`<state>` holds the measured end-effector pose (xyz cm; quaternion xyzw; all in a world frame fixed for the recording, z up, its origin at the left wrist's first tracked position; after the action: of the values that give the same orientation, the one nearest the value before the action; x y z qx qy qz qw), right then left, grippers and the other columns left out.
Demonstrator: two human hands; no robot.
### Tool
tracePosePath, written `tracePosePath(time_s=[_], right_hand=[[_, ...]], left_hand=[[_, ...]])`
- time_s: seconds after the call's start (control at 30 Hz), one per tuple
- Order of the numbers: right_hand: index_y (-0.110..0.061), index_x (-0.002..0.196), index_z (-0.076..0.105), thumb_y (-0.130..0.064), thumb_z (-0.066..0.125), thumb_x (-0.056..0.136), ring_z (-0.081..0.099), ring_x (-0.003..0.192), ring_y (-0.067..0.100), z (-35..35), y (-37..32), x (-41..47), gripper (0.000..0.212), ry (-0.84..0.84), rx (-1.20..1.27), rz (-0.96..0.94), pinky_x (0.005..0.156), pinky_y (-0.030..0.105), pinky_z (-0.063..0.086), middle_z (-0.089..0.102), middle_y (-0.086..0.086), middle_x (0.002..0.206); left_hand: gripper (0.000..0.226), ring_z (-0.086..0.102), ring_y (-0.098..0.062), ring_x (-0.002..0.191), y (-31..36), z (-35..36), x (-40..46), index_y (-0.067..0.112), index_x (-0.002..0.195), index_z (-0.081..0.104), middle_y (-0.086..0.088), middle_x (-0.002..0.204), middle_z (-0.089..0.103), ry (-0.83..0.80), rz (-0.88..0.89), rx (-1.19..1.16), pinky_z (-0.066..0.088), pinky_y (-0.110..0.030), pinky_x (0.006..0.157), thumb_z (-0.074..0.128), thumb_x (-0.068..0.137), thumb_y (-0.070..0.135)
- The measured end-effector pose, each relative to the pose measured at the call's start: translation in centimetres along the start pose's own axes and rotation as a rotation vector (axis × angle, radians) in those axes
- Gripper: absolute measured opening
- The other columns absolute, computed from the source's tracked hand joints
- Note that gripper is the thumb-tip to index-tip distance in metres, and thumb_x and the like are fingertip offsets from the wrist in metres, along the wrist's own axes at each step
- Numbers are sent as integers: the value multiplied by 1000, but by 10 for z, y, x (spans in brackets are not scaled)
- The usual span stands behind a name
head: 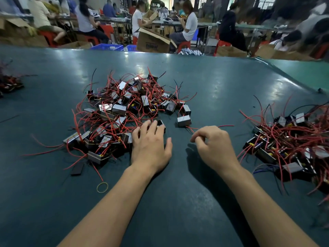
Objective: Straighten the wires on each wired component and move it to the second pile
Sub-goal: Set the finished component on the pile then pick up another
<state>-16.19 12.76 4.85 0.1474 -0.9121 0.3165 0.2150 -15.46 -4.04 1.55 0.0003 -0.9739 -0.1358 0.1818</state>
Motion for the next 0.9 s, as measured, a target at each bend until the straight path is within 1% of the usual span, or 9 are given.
tracePosePath(time_s=[0.1,0.2,0.33,0.43,0.57,0.67,0.77,0.83,0.9], right_hand=[[-8,72,74,4,61,76,61,86,30,2,-3,-4,18,-9,13,-56,79,35,47,71,7,78],[-8,75,74,4,61,77,61,89,30,2,0,0,18,15,-2,-62,79,30,43,71,7,80],[-3,84,75,7,63,77,63,98,30,5,-5,7,18,72,-3,-106,89,25,42,72,10,94],[-2,89,76,7,64,78,60,105,30,11,-6,7,18,53,-20,-127,94,18,35,71,10,100],[-5,89,76,5,64,80,60,102,28,12,3,10,18,31,-9,-86,90,20,36,71,7,99],[-6,87,76,5,64,78,60,99,27,12,6,9,19,20,-3,-65,89,21,38,71,6,96],[-8,85,76,4,64,79,60,99,25,14,9,7,19,11,3,-43,88,18,36,71,5,95],[-8,86,77,3,63,80,60,98,25,14,10,8,18,7,15,-29,87,20,37,71,5,95],[-7,86,77,2,63,80,60,98,25,14,11,9,18,9,25,-17,87,22,38,72,6,94]], left_hand=[[46,34,-16,137,2,-5,-2,23,137,50,5,145,47,45,50,-79,19,-37,114,48,95,40],[34,53,-22,117,2,-17,-2,17,121,64,0,121,65,166,45,-218,34,-37,102,55,91,27],[21,55,-27,101,8,-20,3,11,103,68,-5,104,65,187,78,-121,42,-38,90,56,91,24],[25,55,-27,101,-5,-24,29,9,108,65,-9,106,64,158,-9,-159,44,-38,89,50,95,23],[31,50,-30,112,-20,-28,93,6,119,56,-13,118,57,44,15,75,44,-39,95,51,93,21],[59,35,-33,133,-29,-14,128,15,141,40,-15,145,41,-227,165,388,32,-48,110,56,91,40],[65,29,-37,141,-43,6,139,33,148,36,-11,159,20,-432,112,403,20,-55,114,56,90,55],[58,42,-35,132,-41,7,139,29,138,51,-12,148,37,-370,101,303,33,-50,108,61,87,55],[45,55,-30,113,-31,0,136,20,115,68,-9,121,56,-253,148,236,46,-41,96,68,81,50]])
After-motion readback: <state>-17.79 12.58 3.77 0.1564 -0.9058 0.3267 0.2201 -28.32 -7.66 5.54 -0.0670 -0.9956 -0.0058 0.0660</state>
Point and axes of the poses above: each hand's wrist, its own x-axis towards the middle knuckle, its own z-axis out of the palm, y = z × x, the point moved 7 cm from there along x, towards the middle knuckle
